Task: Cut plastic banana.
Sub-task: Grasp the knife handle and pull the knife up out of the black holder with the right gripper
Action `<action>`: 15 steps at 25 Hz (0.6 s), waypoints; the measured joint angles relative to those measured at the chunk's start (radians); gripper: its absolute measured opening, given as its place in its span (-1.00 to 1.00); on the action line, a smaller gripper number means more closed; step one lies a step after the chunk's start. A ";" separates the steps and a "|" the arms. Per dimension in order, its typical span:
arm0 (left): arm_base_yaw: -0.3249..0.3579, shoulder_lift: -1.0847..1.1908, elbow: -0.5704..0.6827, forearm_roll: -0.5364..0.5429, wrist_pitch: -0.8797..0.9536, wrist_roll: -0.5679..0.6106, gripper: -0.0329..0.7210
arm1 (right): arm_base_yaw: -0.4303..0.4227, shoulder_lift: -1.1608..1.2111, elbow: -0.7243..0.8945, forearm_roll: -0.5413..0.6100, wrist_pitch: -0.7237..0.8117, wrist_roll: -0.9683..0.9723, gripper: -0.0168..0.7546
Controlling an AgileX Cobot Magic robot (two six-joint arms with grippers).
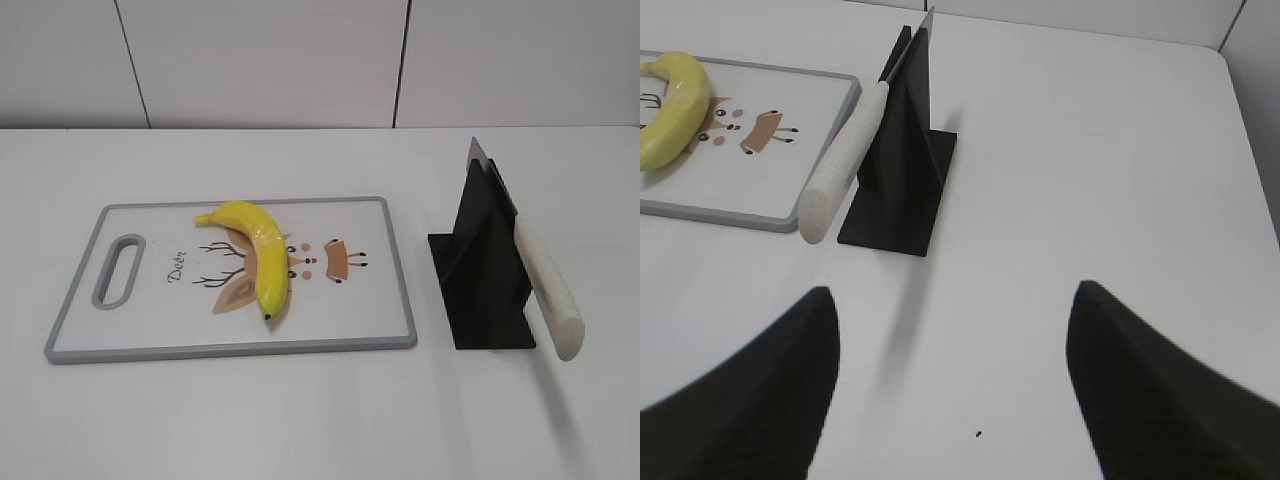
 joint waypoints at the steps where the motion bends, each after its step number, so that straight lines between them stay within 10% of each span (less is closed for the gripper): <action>1: 0.000 0.000 0.000 0.000 0.000 0.000 0.52 | 0.000 0.000 0.000 0.000 0.000 0.000 0.46; 15: 0.000 0.000 0.000 0.000 0.000 0.000 0.48 | 0.000 0.000 0.000 0.000 0.000 0.000 0.46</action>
